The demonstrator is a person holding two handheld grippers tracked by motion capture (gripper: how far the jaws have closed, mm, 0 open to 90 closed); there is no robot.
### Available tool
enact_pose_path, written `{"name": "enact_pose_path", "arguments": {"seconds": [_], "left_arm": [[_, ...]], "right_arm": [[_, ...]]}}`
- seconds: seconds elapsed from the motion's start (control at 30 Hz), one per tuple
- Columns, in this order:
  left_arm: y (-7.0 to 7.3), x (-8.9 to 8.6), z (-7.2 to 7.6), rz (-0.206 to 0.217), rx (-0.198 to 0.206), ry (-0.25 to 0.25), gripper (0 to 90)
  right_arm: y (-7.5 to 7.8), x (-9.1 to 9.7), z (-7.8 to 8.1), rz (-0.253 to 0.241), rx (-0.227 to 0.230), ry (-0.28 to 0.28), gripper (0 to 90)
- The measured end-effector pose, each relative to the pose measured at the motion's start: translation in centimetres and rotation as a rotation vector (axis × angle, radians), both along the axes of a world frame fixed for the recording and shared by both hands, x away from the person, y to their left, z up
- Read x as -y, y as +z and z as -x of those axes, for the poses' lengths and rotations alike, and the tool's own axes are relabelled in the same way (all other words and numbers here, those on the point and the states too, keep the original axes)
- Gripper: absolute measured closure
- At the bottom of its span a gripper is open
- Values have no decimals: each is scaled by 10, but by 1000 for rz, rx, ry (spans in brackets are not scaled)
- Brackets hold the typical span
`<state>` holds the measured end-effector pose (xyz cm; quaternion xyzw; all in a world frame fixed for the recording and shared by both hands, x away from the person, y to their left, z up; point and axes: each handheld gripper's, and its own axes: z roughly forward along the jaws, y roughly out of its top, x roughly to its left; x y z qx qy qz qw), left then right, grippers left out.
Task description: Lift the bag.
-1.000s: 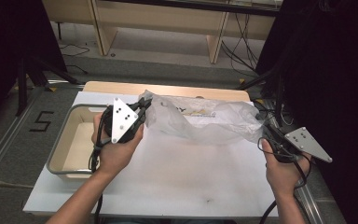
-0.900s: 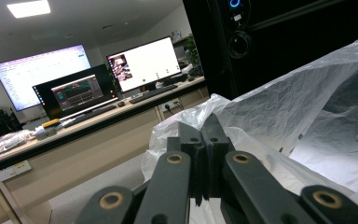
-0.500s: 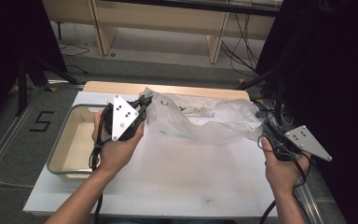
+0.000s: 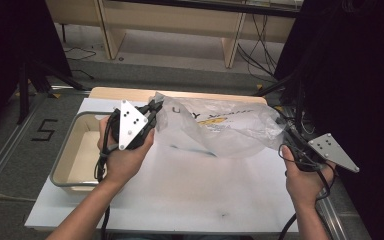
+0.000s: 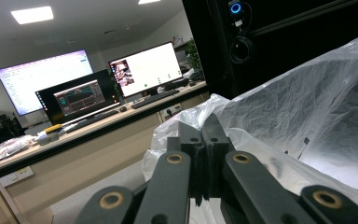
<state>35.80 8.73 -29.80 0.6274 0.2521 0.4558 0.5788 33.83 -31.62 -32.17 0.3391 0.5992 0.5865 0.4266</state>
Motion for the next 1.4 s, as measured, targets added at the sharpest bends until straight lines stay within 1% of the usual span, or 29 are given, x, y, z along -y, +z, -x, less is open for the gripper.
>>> {"name": "enact_pose_path", "arguments": {"seconds": [0.07,0.13,0.17,0.57,0.6,0.8,1.1,1.4], "left_arm": [[0,0,0,-1,1,0,894],[1,0,0,6,4,1,894],[2,-1,0,-1,5,3,894],[5,-1,0,4,13,4,894],[5,-1,0,11,16,4,894],[8,-1,1,2,21,5,894],[13,-1,0,9,27,5,894],[15,-1,0,5,31,5,894]], "right_arm": [[0,-1,0,-2,-3,0,900],[0,-1,0,-4,-1,1,900],[1,-1,0,-4,0,1,900],[4,-2,-1,-8,15,4,900],[5,-2,-1,-9,15,3,900],[7,-2,0,-12,20,6,900],[10,-2,0,-15,32,6,900],[14,-2,1,-18,39,3,900]]}}
